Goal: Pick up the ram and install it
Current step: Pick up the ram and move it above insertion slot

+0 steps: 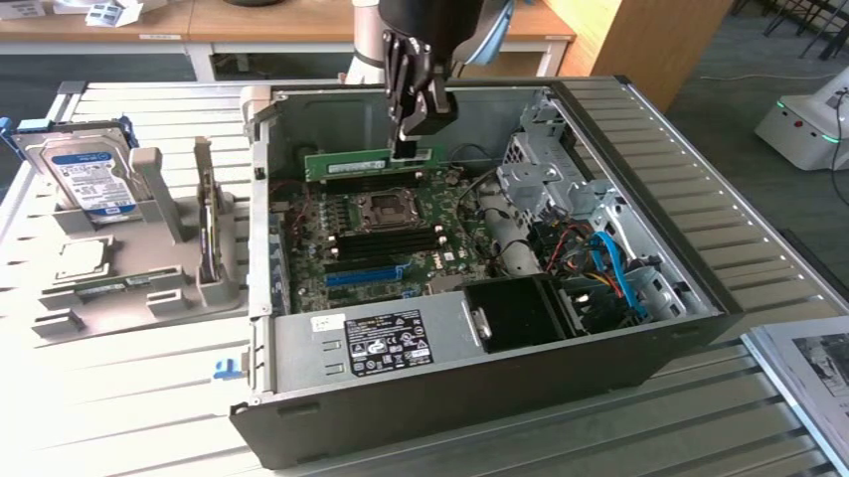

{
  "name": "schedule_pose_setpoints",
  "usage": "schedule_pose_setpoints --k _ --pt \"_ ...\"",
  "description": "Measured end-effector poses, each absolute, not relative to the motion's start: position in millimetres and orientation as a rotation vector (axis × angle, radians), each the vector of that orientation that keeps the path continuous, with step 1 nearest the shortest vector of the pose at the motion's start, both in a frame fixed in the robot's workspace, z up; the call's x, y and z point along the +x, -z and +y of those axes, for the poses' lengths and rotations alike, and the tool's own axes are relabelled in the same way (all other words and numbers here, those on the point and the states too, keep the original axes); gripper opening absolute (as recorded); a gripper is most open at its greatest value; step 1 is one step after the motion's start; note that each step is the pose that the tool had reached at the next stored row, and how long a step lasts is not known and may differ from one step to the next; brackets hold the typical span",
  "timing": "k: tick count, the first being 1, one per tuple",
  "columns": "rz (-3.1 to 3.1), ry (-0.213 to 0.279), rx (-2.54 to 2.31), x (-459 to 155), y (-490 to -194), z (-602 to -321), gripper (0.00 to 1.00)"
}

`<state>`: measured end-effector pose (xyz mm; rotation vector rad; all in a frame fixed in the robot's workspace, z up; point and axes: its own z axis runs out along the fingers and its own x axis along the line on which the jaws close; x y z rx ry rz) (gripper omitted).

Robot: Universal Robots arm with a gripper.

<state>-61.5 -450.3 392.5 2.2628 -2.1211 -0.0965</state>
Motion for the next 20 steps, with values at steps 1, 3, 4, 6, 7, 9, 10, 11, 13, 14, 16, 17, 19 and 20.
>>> schedule_pose_setpoints --k 1,3,4,6,7,9,10,11,13,14,16,17,19,20 --pt "-2.123 0.092 2.265 -61.7 -392.4 -450.3 0.12" --pt "-2.125 0.084 2.270 -61.9 -392.5 -450.3 0.12" --pt "-2.127 0.080 2.272 -61.9 -392.5 -450.3 0.12" --pt "-2.128 0.074 2.276 -62.1 -392.4 -450.3 0.12" --pt "-2.129 0.072 2.277 -62.0 -392.5 -450.3 0.12" --pt "-2.129 0.072 2.277 -62.0 -392.5 -450.3 0.12" --pt "-2.129 0.072 2.277 -62.0 -392.5 -450.3 0.12" --pt "-2.129 0.072 2.277 -62.1 -392.4 -450.3 0.12" --pt "-2.130 0.072 2.277 -62.2 -392.4 -449.9 0.12" --pt "-2.130 0.072 2.276 -62.3 -392.4 -449.2 0.12" --pt "-2.133 0.072 2.274 -62.1 -392.4 -447.0 0.12" --pt "-2.134 0.072 2.272 -62.1 -392.3 -445.8 0.12" --pt "-2.138 0.072 2.269 -62.1 -392.2 -443.3 0.12" --pt "-2.140 0.072 2.268 -62.1 -392.1 -441.9 0.12"
